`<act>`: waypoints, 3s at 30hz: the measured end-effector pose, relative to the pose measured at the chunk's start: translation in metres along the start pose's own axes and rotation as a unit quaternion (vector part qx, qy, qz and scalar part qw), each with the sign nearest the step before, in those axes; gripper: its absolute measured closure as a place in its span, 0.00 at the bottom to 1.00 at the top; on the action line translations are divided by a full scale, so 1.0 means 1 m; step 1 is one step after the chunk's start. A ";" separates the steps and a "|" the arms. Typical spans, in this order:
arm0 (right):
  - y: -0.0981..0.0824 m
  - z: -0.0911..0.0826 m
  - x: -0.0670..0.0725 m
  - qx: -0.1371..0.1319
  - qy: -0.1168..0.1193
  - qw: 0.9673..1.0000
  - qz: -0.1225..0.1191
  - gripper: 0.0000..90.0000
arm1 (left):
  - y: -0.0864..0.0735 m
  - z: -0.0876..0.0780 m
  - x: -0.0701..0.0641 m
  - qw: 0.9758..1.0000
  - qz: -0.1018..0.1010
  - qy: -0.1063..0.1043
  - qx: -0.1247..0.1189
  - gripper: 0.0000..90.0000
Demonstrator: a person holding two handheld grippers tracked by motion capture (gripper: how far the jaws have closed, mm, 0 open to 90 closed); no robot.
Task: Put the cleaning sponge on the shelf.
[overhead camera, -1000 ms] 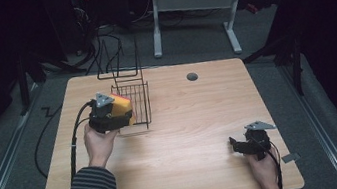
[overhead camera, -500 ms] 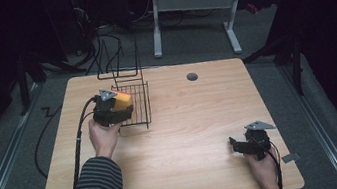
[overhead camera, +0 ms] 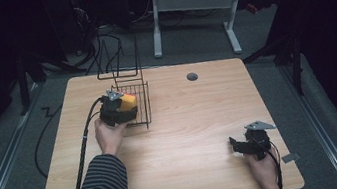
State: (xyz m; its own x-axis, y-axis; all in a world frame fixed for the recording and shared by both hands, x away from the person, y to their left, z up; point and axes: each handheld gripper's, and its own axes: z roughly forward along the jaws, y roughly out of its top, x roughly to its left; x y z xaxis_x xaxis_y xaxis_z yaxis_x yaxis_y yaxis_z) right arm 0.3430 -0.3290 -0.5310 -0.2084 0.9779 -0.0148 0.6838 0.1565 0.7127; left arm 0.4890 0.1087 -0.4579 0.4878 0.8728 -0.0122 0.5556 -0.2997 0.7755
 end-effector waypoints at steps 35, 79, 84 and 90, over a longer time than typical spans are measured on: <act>0.000 0.000 0.000 0.000 0.000 1.000 0.000 0.22 | -0.002 0.007 0.005 1.000 -0.020 -0.018 0.015 0.07; 0.000 0.000 0.000 0.000 0.001 1.000 0.000 0.22 | -0.025 -0.039 0.003 0.999 0.002 -0.043 -0.015 0.00; 0.000 0.000 0.000 0.000 0.001 1.000 0.000 0.22 | -0.028 -0.046 0.003 0.999 0.002 -0.046 -0.021 0.01; 0.000 0.000 0.000 0.000 0.001 1.000 -0.001 0.22 | -0.029 -0.056 0.002 0.998 0.001 -0.051 -0.033 0.01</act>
State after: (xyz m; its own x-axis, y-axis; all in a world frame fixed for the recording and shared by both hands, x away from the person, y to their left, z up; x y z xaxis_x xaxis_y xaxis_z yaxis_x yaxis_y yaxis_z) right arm 0.3429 -0.3288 -0.5310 -0.2100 0.9776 -0.0147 0.6836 0.1576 0.7126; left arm 0.4361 0.1409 -0.4445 0.5568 0.8275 -0.0720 0.5107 -0.2727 0.8154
